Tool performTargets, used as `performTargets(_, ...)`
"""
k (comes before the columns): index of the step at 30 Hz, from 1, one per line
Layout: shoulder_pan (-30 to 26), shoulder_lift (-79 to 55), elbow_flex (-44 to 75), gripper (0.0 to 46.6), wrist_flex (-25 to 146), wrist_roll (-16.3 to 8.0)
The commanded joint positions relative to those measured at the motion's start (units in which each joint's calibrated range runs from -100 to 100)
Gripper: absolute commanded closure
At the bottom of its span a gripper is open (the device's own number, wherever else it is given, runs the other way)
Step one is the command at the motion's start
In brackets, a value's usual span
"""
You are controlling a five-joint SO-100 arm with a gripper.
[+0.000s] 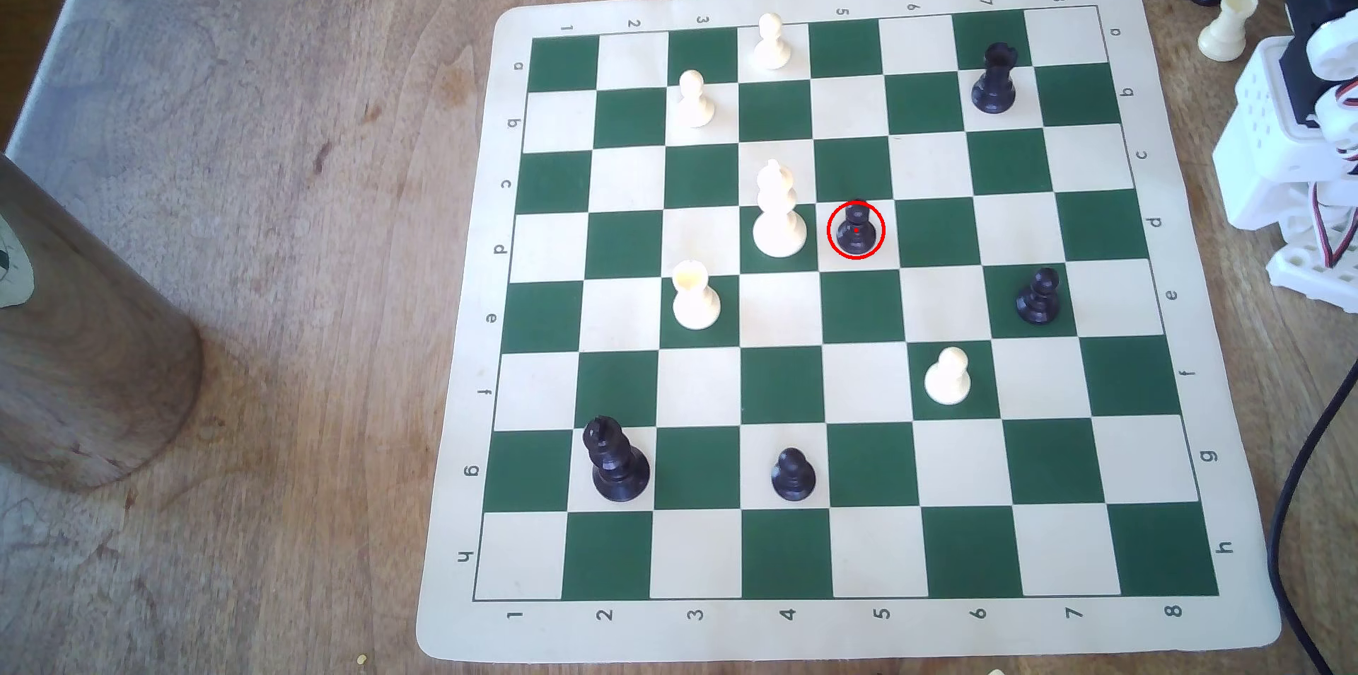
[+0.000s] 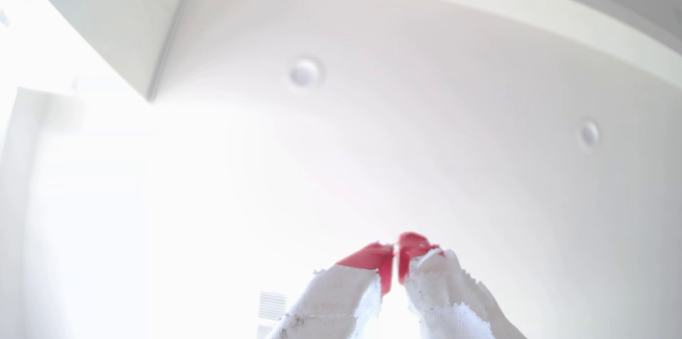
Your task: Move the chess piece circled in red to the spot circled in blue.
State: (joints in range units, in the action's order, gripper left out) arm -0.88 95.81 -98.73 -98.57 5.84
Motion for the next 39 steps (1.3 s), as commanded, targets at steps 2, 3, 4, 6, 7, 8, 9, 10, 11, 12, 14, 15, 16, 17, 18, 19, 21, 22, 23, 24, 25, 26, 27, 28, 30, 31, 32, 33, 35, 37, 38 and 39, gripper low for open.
performTargets(2,1.78,-0.06,-1.17,46.4,-0.37,0.2)
performTargets(3,1.55,-0.06,-1.17,46.4,1.43,0.2)
performTargets(4,1.32,-0.06,-1.17,46.4,4.38,0.2)
performTargets(6,0.85,-0.06,-1.17,46.4,9.38,0.2)
performTargets(7,0.69,-0.06,-1.17,46.4,11.01,0.2)
performTargets(8,-0.25,-0.06,-1.17,46.4,12.65,0.15)
performTargets(9,-0.48,-0.06,-0.63,46.4,14.29,0.15)
performTargets(10,-0.48,-0.06,-0.09,46.4,15.68,0.15)
performTargets(11,-0.48,-0.06,1.18,46.4,18.06,0.2)
performTargets(12,-0.56,-0.06,5.53,46.4,25.27,0.2)
performTargets(14,-0.56,-0.06,8.8,46.4,31.9,0.2)
performTargets(15,-0.56,-0.06,12.7,46.4,41.73,0.2)
performTargets(16,-0.56,-0.06,15.14,46.4,48.61,0.2)
performTargets(17,-0.95,-0.06,17.59,46.4,55.4,0.05)
performTargets(18,-1.34,-0.06,20.13,46.4,61.71,0.1)
performTargets(19,-1.34,-0.06,22.13,46.4,66.22,0.2)
performTargets(21,-1.03,-0.06,26.3,46.4,75.96,0.2)
performTargets(22,-0.95,-0.06,28.02,46.4,80.3,0.2)
performTargets(23,-0.8,-0.06,29.47,46.4,84.15,-0.1)
performTargets(24,-0.8,-0.06,31.83,46.4,88.66,-0.34)
performTargets(25,-0.8,-0.06,33.73,46.4,93.08,-1.17)
performTargets(26,0.38,-0.06,36.27,46.4,101.84,-1.51)
performTargets(27,1.16,-0.06,36.72,46.4,104.87,-1.81)
performTargets(28,2.02,-0.14,37.54,46.4,108.48,-1.81)
performTargets(30,4.21,-0.14,40.89,46.4,121.99,-1.86)
performTargets(31,4.29,-0.14,41.16,46.4,124.86,-2.3)
performTargets(32,4.29,-0.14,41.16,46.4,127.48,-2.39)
performTargets(33,4.29,-0.14,41.16,46.4,130.83,-2.39)
performTargets(35,3.9,-0.14,40.17,46.4,136.73,-2.74)
performTargets(37,3.51,-0.22,40.26,45.4,140.33,-5.18)
performTargets(38,3.19,-0.99,40.71,45.2,142.3,-5.18)
performTargets(39,2.96,-3.96,41.89,46.1,146.8,-5.37)
